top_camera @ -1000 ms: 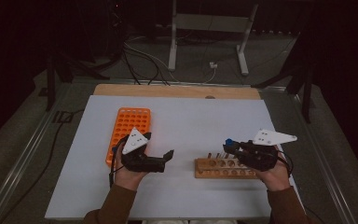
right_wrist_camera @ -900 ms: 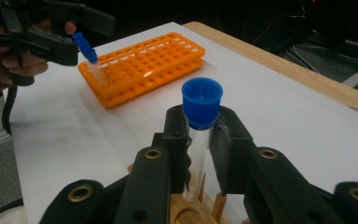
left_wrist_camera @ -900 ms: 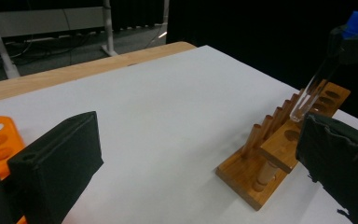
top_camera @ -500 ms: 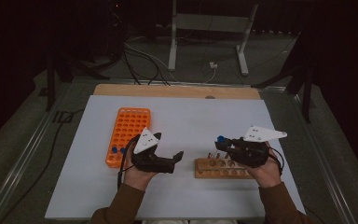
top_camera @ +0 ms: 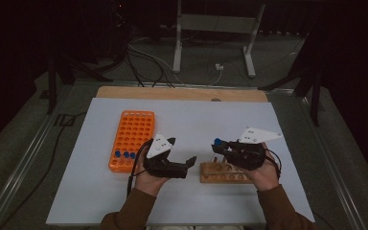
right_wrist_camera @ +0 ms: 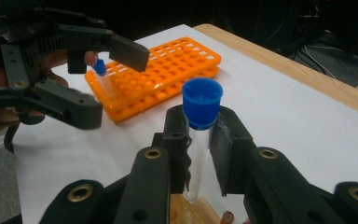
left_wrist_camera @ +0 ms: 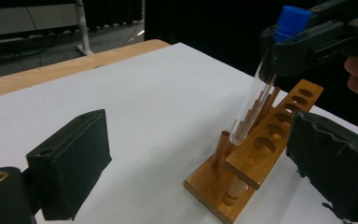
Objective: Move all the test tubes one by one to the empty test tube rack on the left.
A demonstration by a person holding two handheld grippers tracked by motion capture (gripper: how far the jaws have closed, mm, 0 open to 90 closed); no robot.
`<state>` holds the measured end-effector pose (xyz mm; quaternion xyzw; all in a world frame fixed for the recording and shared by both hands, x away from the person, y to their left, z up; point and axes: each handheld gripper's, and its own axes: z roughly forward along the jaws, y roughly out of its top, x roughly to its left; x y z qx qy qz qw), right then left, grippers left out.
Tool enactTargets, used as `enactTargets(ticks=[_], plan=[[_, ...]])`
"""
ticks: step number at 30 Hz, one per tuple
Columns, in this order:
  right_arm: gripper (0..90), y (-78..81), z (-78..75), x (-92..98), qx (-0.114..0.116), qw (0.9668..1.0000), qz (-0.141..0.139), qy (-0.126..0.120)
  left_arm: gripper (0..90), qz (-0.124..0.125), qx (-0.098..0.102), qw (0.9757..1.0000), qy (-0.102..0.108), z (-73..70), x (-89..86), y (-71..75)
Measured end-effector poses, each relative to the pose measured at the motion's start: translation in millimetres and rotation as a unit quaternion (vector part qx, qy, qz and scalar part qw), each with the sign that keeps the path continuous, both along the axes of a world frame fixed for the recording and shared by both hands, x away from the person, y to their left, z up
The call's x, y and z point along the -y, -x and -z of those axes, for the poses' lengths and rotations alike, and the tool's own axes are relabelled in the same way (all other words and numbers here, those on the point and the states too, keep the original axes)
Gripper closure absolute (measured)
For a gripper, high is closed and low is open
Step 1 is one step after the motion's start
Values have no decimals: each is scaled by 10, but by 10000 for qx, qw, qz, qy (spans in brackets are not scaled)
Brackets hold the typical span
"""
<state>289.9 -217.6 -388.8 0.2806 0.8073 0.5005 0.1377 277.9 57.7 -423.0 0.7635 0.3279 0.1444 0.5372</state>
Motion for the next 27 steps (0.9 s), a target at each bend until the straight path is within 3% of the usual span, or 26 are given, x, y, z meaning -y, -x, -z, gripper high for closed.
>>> enactTargets(ticks=[6, 14, 27], plan=[[767, -12, 16, -87, -45, 10000, -33, 20, 94, 83, -4, 9999, -66, 23, 67, 11], [767, -20, 15, -186, -72, 9999, -119, 28, 187, 166, 16, 9998, -115, 40, 159, 23], [767, -14, 25, -302, -127, 9996, -238, 21, 591, 477, 184, 9984, -234, 68, 276, 51]])
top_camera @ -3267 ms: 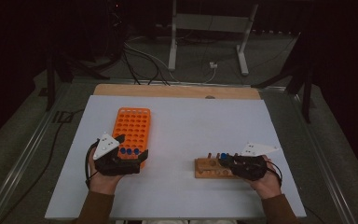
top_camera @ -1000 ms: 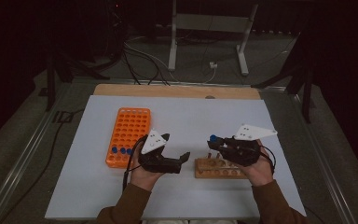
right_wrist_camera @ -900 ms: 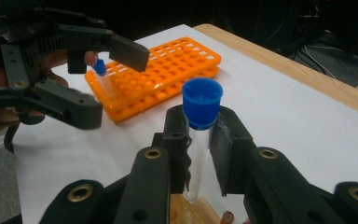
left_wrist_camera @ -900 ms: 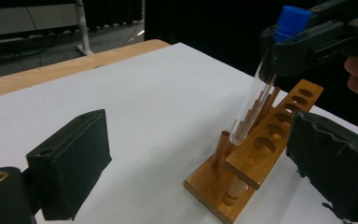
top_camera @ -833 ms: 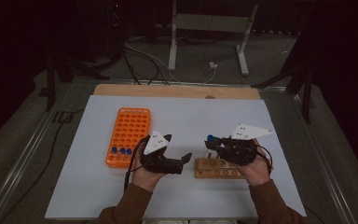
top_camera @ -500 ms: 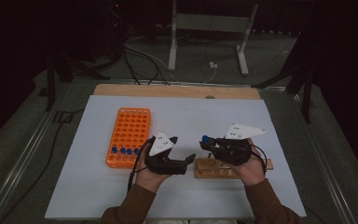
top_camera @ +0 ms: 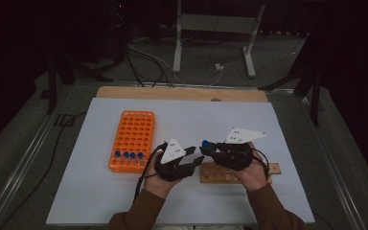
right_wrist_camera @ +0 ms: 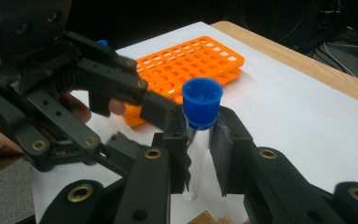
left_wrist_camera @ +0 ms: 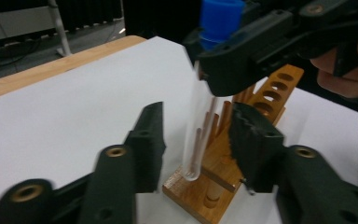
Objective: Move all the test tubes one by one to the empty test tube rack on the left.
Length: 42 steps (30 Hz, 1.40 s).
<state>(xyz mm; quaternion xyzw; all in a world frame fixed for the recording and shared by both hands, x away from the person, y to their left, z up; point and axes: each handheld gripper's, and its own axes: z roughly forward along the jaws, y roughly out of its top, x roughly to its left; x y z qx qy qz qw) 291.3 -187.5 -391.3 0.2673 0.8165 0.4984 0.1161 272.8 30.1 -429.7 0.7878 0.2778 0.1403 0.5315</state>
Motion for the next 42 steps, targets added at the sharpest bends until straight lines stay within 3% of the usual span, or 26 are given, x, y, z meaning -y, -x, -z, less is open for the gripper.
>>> enactTargets(ticks=[10, 24, 29, 34, 37, 42], plan=[[767, 8, 9, -38, -22, 10000, -67, 8, 744, 81, 12, 10000, -38, 22, 38, -14], [759, 6, 21, -24, -60, 9999, -128, 6, 785, 76, 92, 9999, -76, 48, 57, -10], [552, 4, 10, 29, -84, 9996, -163, -196, 785, -38, 71, 9999, -82, 52, 27, -29], [332, 7, -13, 126, -57, 9994, 60, -338, 786, -175, 61, 9998, -117, 46, -47, -50], [203, 0, -13, 179, -5, 9992, 250, -305, 786, -270, 51, 9996, -82, 37, -93, -56], [70, -8, 17, 241, 10, 9986, 483, -211, 785, -371, 66, 9993, -72, 11, -171, -68]])
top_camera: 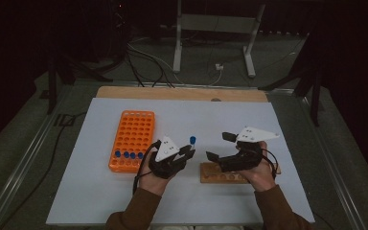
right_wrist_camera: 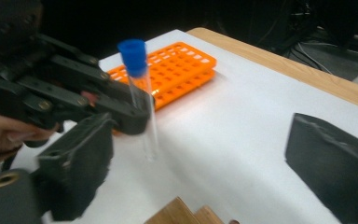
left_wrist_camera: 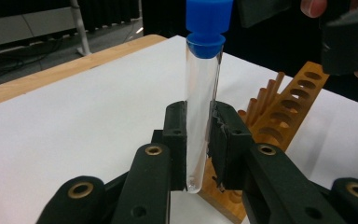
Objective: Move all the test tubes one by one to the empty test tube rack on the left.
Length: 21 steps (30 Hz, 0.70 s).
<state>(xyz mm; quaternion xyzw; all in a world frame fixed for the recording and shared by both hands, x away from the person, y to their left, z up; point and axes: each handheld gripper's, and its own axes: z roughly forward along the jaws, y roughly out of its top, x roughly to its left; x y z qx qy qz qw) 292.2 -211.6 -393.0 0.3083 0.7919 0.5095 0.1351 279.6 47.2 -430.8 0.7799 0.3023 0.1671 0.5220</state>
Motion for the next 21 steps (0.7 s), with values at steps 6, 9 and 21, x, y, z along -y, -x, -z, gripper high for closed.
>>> enactTargets(ticks=[6, 9, 21], plan=[[16, 2, 53, 55, -39, 9999, 64, 72, 785, -119, -6, 9999, 63, -24, -93, -5], [2, 3, 70, 86, -50, 9999, 119, 91, 785, -176, -3, 9998, 84, -36, -146, -10], [0, 29, 109, 202, -56, 9997, 228, 114, 785, -464, 59, 9988, 174, -116, -400, -37]])
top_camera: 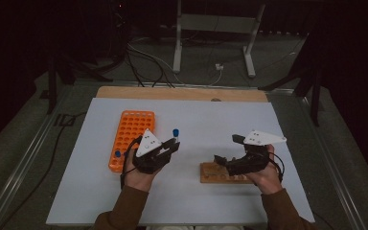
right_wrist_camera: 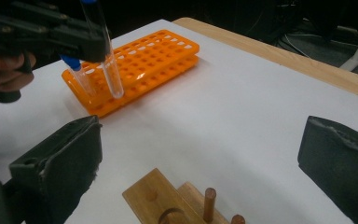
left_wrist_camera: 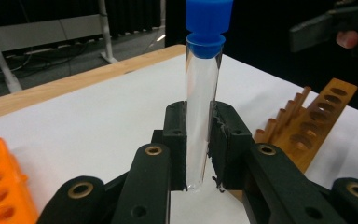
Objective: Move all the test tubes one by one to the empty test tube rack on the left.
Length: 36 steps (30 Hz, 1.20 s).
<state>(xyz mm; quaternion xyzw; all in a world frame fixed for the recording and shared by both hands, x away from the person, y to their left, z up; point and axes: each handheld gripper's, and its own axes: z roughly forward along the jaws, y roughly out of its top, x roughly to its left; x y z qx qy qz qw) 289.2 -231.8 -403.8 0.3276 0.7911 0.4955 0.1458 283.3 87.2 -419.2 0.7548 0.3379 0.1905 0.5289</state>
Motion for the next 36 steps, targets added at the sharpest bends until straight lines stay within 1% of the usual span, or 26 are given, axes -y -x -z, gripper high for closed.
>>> enactTargets(ticks=[5, 11, 19, 24, 29, 36], plan=[[0, 15, 7, 41, 4, 10000, 24, 6, 785, -148, 19, 9999, 73, -35, -135, -15], [0, 24, 14, 90, -9, 10000, 70, 10, 785, -335, 64, 9994, 66, -76, -311, -28], [0, 36, 7, 138, 22, 9999, 99, -16, 785, -622, 78, 9980, 107, -92, -568, -44], [0, 43, 10, 162, 29, 9999, 118, -23, 785, -800, 108, 9967, 115, -85, -726, -42], [0, 52, 16, 200, 30, 9999, 149, -52, 785, -992, 131, 9949, 149, -72, -898, -20], [0, 63, 32, 259, 26, 9997, 213, -69, 785, -1240, 100, 9921, 154, -27, -1110, 30]])
